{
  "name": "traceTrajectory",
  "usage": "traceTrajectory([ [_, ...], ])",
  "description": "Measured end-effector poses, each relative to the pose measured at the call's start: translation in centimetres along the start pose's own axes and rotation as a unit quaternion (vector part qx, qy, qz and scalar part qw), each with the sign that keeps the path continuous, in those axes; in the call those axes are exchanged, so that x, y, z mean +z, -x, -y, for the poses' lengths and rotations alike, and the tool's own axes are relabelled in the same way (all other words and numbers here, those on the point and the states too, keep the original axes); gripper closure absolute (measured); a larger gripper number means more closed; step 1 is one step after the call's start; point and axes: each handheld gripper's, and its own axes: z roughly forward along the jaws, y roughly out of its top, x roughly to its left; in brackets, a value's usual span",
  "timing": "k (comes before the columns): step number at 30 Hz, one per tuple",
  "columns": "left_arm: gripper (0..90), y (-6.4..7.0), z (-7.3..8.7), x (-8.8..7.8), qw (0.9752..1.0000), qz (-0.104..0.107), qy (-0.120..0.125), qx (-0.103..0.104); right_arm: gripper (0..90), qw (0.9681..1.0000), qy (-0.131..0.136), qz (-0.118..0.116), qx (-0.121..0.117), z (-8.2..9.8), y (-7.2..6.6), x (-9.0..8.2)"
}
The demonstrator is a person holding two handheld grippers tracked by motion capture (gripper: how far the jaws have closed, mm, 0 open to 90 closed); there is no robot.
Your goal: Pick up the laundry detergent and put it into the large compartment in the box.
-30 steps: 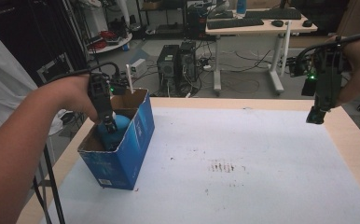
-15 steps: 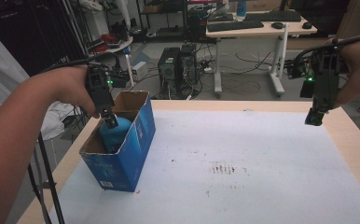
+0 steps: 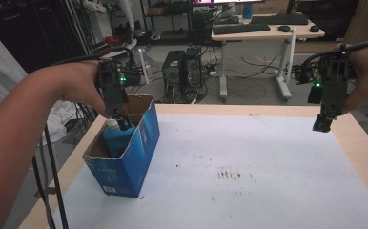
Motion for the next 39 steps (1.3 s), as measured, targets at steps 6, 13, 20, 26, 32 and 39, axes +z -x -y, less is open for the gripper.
traceTrajectory([
  [6,5.9,1.4,-2.3,-0.3,0.9993,0.002,-0.002,0.038,3.1,1.0,0.0,-0.001,-0.002,-0.4,-0.3,0.4],
  [13,5.9,2.7,-4.8,0.0,0.9971,0.006,-0.002,0.076,3.1,1.0,-0.001,-0.003,-0.007,-0.7,-0.3,0.6],
  [20,6.0,3.2,-7.2,0.7,0.995,-0.005,-0.006,0.099,3.1,1.0,0.0,-0.004,-0.007,-0.8,-0.8,0.7],
  [26,6.0,3.3,-9.0,1.9,0.9934,-0.003,-0.013,0.114,3.1,0.9999,-0.001,-0.005,-0.01,-1.1,-1.4,1.0],
  [32,6.0,3.1,-10.1,2.7,0.9924,-0.003,-0.015,0.122,3.1,0.9999,-0.004,-0.003,-0.016,-1.2,-1.6,1.1],
  [39,6.0,2.9,-10.8,3.0,0.9915,-0.004,-0.018,0.128,3.1,0.9997,-0.006,-0.003,-0.022,-1.4,-1.9,1.2],
])
